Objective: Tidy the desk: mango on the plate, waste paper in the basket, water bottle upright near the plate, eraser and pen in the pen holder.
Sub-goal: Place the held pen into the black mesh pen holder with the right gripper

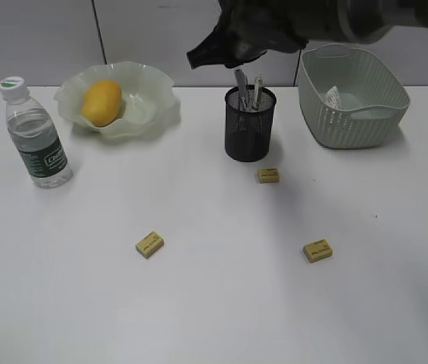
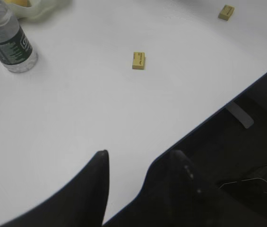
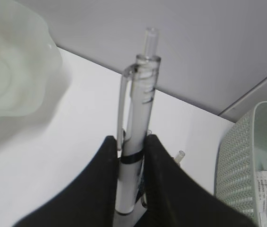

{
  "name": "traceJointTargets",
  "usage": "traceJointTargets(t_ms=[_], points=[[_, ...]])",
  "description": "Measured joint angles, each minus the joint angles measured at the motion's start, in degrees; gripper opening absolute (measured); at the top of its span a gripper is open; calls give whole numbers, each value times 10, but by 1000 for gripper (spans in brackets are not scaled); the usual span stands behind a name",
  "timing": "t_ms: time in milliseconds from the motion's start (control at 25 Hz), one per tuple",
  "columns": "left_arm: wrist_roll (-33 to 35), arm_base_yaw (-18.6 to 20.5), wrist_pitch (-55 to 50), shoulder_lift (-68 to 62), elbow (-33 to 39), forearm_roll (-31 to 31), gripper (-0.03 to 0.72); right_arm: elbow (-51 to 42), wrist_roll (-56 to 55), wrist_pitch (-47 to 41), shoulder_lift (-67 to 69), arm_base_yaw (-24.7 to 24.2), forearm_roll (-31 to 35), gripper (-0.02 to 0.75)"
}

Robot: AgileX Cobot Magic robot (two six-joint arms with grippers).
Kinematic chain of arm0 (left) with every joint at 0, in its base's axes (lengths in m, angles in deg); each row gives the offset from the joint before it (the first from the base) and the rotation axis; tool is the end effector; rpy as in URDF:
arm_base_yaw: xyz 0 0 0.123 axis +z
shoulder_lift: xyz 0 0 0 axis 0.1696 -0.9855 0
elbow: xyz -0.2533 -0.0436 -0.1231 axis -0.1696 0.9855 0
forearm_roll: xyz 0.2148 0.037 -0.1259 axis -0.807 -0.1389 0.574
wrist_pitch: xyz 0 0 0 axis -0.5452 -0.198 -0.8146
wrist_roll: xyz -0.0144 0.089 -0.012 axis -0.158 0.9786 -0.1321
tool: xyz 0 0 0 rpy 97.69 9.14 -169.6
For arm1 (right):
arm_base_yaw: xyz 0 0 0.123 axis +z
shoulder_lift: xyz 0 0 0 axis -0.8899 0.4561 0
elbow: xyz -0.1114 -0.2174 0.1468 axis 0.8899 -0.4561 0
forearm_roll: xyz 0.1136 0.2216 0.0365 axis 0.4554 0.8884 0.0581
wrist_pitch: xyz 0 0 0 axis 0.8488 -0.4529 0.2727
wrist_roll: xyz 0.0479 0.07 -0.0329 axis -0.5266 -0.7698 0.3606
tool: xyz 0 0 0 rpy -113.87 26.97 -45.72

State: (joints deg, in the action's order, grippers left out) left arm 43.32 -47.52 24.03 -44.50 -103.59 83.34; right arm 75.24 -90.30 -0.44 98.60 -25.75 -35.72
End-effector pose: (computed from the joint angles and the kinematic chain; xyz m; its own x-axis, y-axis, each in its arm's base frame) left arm 0.0188 -0.0132 0.2828 -0.4795 0.3653 -0.7979 0.6025 0.7981 0.0033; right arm 0.4121 0.2726 0.2261 -0.4644 -0.3964 -0.7919 -0.3665 0.9001 -0.2357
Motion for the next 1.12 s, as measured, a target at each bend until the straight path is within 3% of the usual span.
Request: traceJointTargets(t_ms=[480, 1120], points=[[0, 0, 0, 0, 0, 0, 319, 0, -13, 43, 27, -30, -15, 145], [0, 0, 0, 0, 0, 0, 319, 0, -16, 71, 50, -30, -37, 144]])
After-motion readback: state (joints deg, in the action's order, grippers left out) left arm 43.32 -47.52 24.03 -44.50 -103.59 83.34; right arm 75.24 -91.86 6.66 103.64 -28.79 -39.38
